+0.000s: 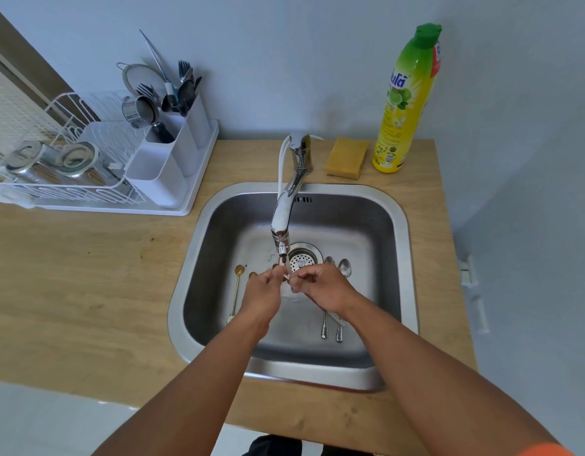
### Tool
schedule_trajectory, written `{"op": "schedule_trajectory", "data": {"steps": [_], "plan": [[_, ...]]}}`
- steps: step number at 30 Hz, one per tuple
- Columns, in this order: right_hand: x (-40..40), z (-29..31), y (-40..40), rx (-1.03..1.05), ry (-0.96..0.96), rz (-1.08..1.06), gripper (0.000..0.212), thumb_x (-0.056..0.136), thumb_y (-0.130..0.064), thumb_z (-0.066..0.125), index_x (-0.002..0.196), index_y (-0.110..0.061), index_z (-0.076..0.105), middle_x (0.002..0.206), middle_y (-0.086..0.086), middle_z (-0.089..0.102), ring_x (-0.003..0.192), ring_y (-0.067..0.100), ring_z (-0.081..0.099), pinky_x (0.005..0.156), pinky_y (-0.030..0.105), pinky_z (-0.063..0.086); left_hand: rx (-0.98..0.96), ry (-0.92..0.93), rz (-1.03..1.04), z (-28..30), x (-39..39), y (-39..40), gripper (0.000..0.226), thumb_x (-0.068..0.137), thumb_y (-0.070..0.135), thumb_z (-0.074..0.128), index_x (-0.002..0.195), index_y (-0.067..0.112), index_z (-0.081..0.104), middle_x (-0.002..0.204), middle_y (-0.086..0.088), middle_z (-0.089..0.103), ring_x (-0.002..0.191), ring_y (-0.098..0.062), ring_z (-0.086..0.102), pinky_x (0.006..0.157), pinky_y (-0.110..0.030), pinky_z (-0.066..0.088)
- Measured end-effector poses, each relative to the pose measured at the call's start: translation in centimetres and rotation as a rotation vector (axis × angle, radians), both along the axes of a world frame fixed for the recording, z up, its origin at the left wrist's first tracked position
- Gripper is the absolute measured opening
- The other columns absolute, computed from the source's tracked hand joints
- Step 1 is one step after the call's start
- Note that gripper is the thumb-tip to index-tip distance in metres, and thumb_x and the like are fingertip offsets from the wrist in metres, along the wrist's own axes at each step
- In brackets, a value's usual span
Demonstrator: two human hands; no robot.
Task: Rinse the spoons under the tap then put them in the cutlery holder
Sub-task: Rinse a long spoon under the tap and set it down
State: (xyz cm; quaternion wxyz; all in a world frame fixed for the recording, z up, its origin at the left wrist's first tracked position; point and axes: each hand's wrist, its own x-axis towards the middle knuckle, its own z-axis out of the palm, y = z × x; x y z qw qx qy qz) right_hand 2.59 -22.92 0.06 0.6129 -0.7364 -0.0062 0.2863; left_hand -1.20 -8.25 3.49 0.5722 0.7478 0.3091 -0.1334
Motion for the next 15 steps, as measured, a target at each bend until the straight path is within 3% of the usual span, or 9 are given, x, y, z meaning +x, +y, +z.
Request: {"op": "schedule_trajectory", "data": {"steps": [3,7,11,13,15], "plan": [[0.1,0.2,0.1,0.031,0.030,0.007,0.008,0.094,-0.020,0.076,0.095,-0.025,0.082,0.087,-0.004,0.081,0.092,0.010,0.076,0.099,0.032,0.056,-0.038,0.012,-0.021,-0.3,-0.4,0.9,0.031,0.107,0.047,0.049,0.099,0.036,0.078,0.109,0.009,0.071,0.109,-0.013,0.062,0.096,-0.040,0.043],[-0.2,0.5,-0.1,0.053,0.059,0.049,0.009,0.097,-0.022,0.074,0.094,-0.020,0.082,0.087,-0.008,0.080,0.094,0.006,0.071,0.102,0.030,0.050,-0.310,0.034,0.102,-0.1,0.6,1.4,0.036,0.108,0.048,0.046,0.113,0.034,0.078,0.108,0.011,0.079,0.114,-0.011,0.068,0.105,-0.055,0.028],[-0.7,0.5,-0.8,0.056,0.041,0.026,0.011,0.100,-0.020,0.069,0.098,-0.020,0.080,0.089,0.000,0.081,0.090,0.003,0.071,0.093,0.022,0.051,-0.549,0.159,0.161,0.3,1.2,1.4,0.030,0.104,0.049,0.053,0.116,0.033,0.075,0.093,0.016,0.075,0.103,-0.010,0.065,0.113,-0.057,0.018],[-1.0,0.5,-1.0,0.053,0.020,0.009,0.013,0.101,-0.020,0.067,0.098,-0.020,0.080,0.088,-0.002,0.081,0.089,0.001,0.072,0.087,0.016,0.052,-0.586,0.205,0.211,0.6,1.4,0.9,0.020,0.101,0.045,0.062,0.109,0.032,0.076,0.086,0.016,0.073,0.099,-0.009,0.064,0.118,-0.057,0.014],[-1.2,0.4,-1.1,0.032,0.005,-0.004,0.015,0.102,-0.023,0.066,0.094,-0.025,0.079,0.088,-0.006,0.081,0.093,0.010,0.074,0.091,0.025,0.053,-0.557,0.214,0.229,1.0,1.7,0.2,0.017,0.097,0.043,0.068,0.106,0.032,0.076,0.088,0.015,0.072,0.098,-0.010,0.064,0.118,-0.058,0.012]]}}
